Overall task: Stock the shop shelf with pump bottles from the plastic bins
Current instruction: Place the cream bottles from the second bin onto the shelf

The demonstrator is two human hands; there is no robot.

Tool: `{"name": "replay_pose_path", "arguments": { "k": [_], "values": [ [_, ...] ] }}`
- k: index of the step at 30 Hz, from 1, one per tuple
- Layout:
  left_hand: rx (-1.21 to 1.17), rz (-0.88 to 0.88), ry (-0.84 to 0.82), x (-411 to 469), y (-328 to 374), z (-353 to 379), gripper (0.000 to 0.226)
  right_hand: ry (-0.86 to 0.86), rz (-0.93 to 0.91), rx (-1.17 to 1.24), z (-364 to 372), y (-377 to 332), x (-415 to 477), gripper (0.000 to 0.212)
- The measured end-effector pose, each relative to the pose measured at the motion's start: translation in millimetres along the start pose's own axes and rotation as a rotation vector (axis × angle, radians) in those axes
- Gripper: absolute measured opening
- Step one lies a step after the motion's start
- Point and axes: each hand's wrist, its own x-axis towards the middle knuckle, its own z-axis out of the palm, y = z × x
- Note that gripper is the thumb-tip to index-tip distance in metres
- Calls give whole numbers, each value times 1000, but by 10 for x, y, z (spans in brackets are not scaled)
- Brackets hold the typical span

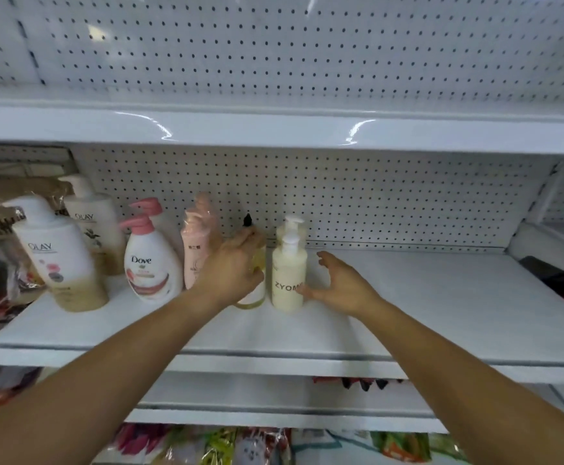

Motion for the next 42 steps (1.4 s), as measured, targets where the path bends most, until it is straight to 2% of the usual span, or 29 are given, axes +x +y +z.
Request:
{"name": "replay_pose_path", "arguments": {
  "k": [3,6,8,13,15,20,26,29,36,42],
  "values": [
    [-3,-88,122,-111,188,-146,43,-40,-106,-126,-271,5,-138,101],
    [64,-143,88,-350,333,-234,38,-55,-216,-275,-441,15,-252,91],
    [153,-221,13,-559,400,-290,45,-76,-274,-339,-489,-18,-308,89],
    [253,-448,-153,-1101,444,-482,87,-120,-435,-430,-369,-251,-471,83],
    [304,-501,-177,-1310,424,-555,85,-128,-508,-435,-264,-402,-528,78],
    [352,-635,-216,-1818,268,-801,76,-191,-645,-433,103,-917,-658,80],
    [362,-777,-227,-2490,19,-1149,82,-261,-810,-436,673,-1569,-868,80],
    [395,-873,-221,-2856,-108,-1302,78,-299,-879,-428,967,-1895,-966,79],
    [430,-1007,-170,-3726,-514,-1644,96,-405,-1003,-433,1725,-2679,-1233,74],
    [449,-1138,-163,-4429,-1020,-1870,72,-499,-1093,-432,2399,-3320,-1458,75]
  ]
}}
